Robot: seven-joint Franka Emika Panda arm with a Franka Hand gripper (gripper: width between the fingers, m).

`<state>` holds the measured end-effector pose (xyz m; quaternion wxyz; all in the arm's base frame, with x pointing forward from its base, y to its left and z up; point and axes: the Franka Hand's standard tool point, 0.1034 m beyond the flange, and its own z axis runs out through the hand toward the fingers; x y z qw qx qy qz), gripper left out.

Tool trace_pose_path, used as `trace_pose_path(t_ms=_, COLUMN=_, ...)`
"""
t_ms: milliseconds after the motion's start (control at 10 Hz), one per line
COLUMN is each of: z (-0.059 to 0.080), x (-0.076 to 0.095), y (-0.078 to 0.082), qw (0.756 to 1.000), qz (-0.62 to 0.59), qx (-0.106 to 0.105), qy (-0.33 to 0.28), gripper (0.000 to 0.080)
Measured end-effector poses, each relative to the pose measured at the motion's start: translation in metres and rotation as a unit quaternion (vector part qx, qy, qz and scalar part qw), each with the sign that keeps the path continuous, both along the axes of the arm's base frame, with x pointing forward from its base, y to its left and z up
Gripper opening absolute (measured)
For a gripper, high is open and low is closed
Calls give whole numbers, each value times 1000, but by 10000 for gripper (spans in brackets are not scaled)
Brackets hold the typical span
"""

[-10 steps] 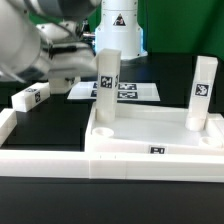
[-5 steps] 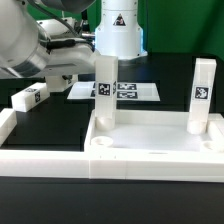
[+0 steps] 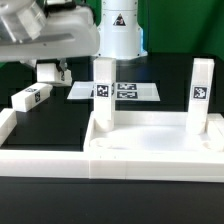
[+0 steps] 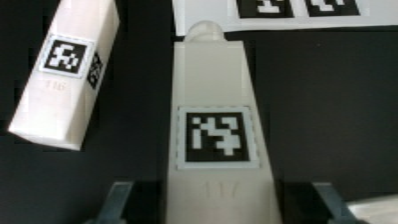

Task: Assemble desk

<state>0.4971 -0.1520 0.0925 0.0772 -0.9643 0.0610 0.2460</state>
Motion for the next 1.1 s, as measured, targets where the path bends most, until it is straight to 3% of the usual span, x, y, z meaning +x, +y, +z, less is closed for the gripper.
trace_pose_path(t_ms=300, z=1, x=7, y=-8, qw=995, qz=-5, qx=-30, qy=-90, gripper=288)
trace_pose_path(t_ms=500, z=10, x=17, y=-9, qw=988, qz=9, qx=-46, qy=-147, gripper=288)
trace_pose_path(t_ms=700, z=19, x=27, y=-8, qw=986, qz=16, qx=-47, qy=-157, gripper=288)
trace_pose_path(t_ms=1100, z=17, x=27, y=-7, qw=987, qz=16, qx=-47, qy=-156, gripper=288)
